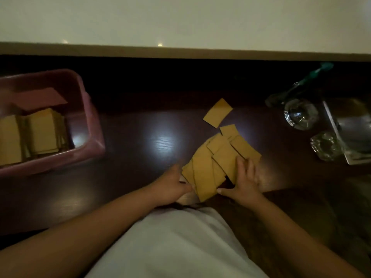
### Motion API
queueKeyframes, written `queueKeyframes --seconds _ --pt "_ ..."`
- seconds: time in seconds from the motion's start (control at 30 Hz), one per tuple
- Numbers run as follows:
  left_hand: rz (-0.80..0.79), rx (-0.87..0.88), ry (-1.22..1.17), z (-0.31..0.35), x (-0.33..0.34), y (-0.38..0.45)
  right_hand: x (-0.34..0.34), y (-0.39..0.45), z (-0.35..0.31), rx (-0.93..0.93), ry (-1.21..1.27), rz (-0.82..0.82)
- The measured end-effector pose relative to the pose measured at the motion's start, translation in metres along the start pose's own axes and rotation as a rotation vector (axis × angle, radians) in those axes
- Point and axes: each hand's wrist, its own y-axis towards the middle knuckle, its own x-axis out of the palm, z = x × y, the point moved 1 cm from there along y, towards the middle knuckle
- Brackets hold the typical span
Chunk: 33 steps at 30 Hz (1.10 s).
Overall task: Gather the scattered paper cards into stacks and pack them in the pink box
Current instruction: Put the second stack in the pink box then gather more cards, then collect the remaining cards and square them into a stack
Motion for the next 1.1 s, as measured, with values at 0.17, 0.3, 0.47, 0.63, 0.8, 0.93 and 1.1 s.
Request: queueKeyframes --seconds 0.17,0.3,0.47,0.63,0.8,0.93,1.1 --pt "0.084 -0.218 -0.222 0.014 0.029 0.022 0.024 0.002 -0.014 -0.103 0.022 0.044" --pt "0.233 -0.236 -0.213 0.023 0.026 0.031 0.029 0.002 -0.031 -0.157 0.018 0.035" --pt "0.365 -0.372 -0.155 0.001 0.019 0.042 -0.011 0.018 -0.017 -0.109 0.103 0.138" --pt "0.387 -0.516 -0.201 0.009 0.024 0.048 -0.045 0.068 0.0 0.091 0.235 0.125" --pt "0.424 -0.547 -0.126 0.018 0.03 0.06 -0.029 0.06 -0.023 -0.048 0.189 0.015" --pt "0.415 -0.519 -0.072 0.027 0.039 0.059 -0.009 0.043 -0.045 -0.113 0.269 -0.046" --pt "0.518 -0.394 -0.183 0.019 0.035 0.059 -0.009 0.046 -0.057 -0.052 0.39 -0.086"
